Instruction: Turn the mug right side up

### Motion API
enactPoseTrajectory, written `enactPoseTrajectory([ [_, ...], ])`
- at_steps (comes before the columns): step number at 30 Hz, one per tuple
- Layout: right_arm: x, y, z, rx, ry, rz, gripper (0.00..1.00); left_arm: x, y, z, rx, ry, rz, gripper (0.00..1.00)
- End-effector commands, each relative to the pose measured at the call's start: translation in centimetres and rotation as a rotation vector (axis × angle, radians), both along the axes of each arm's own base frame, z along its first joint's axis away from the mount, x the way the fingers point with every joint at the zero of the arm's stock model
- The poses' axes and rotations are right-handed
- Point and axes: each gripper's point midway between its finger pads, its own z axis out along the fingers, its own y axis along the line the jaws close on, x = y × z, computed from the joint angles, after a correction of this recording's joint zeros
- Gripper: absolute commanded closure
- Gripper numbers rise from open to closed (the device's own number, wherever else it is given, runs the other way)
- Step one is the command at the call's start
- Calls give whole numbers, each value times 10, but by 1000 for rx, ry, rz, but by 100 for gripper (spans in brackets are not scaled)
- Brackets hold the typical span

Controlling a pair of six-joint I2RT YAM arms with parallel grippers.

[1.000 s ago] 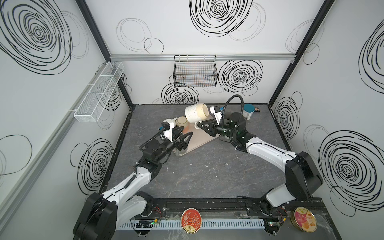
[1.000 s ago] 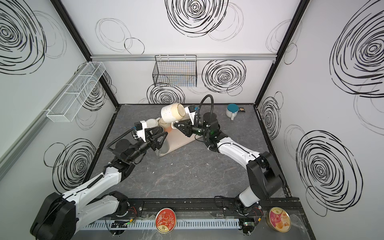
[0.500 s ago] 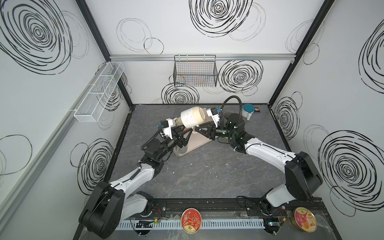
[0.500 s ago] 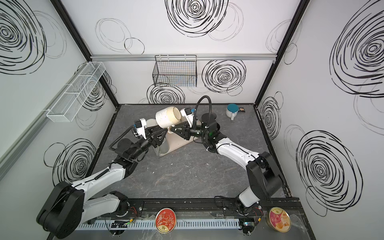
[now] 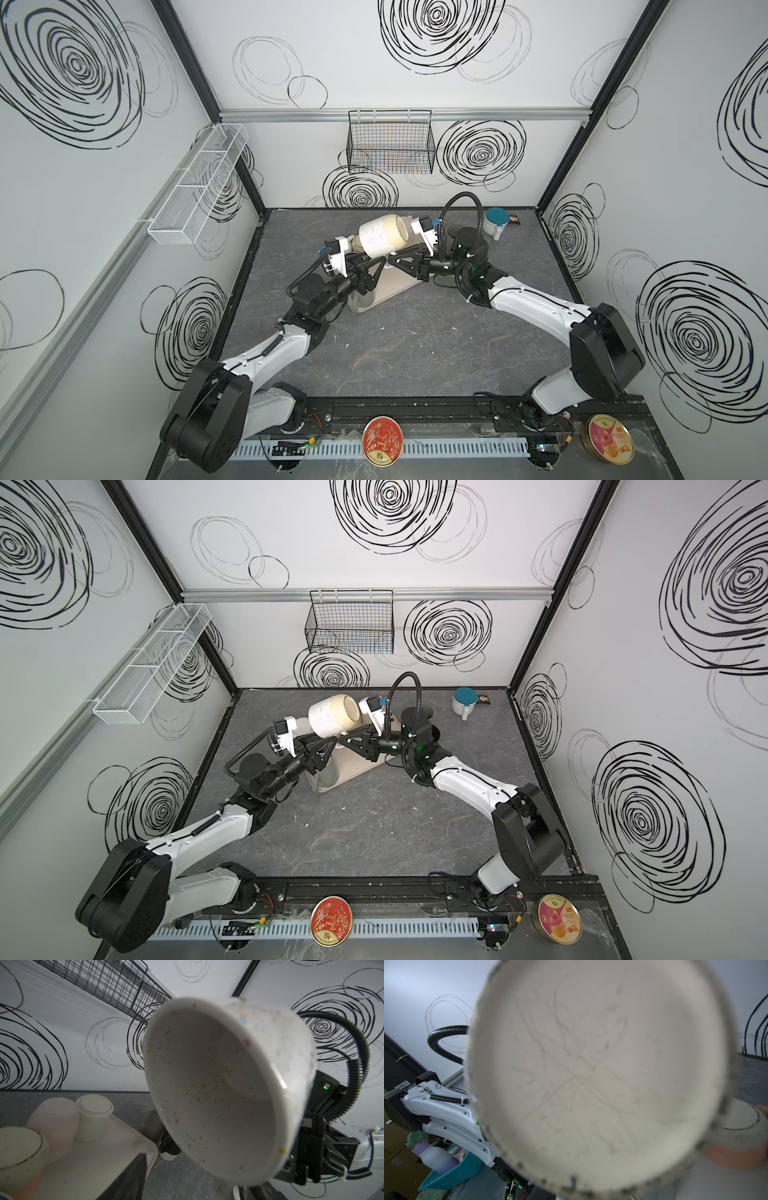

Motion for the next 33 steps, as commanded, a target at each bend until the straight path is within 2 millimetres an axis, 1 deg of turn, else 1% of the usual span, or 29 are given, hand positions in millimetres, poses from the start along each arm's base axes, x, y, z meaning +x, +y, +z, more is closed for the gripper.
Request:
enactPoseTrajectory([
  [1, -22, 4, 61, 121, -194, 72, 100, 11, -2, 4, 38, -2, 35, 31],
  [4, -25, 7, 61, 122, -186, 88, 100, 5, -9, 15, 2, -42, -8, 30],
  [5, -24, 7, 60, 124, -179, 89, 100, 0, -11, 20, -19, -60, -38, 32],
  [8, -25, 3, 64, 163, -155, 106, 100, -15, -22, 41, -58, -132, -164, 41],
  [12, -26, 1, 65, 193, -114, 154, 100, -37, -26, 72, -159, -215, -290, 50],
  [15, -25, 2, 60, 187, -93, 165, 100, -52, -19, 92, -269, -264, -360, 64],
  [16, -23, 2, 59, 186, -87, 162, 100, -55, -15, 96, -305, -275, -376, 70],
  [17, -23, 1, 59, 186, -85, 159, 100, -57, -12, 100, -337, -281, -391, 78],
  [18, -21, 1, 58, 185, -83, 152, 100, -59, -9, 102, -367, -286, -409, 87],
  [19, -20, 0, 58, 184, -84, 144, 100, -56, -9, 101, -380, -257, -419, 96],
  [20, -18, -1, 57, 178, -80, 135, 100, -55, -10, 100, -377, -254, -431, 100],
  [21, -16, -1, 54, 166, -76, 124, 98, -55, -11, 99, -371, -250, -437, 100],
  [23, -12, -1, 50, 141, -72, 103, 88, -54, -11, 97, -368, -254, -428, 100],
  [25, -8, -3, 46, 114, -75, 71, 72, -54, -10, 97, -363, -266, -413, 100],
  [27, -5, -5, 42, 90, -76, 41, 60, -52, -10, 97, -352, -265, -400, 100],
  [28, -3, -7, 41, 79, -78, 26, 56, -51, -10, 96, -340, -264, -392, 100],
  [30, 2, -12, 39, 58, -83, -17, 51, -48, -11, 94, -312, -259, -371, 100],
  [33, 12, -24, 35, 32, -91, -97, 50, -41, -12, 89, -252, -244, -322, 100],
])
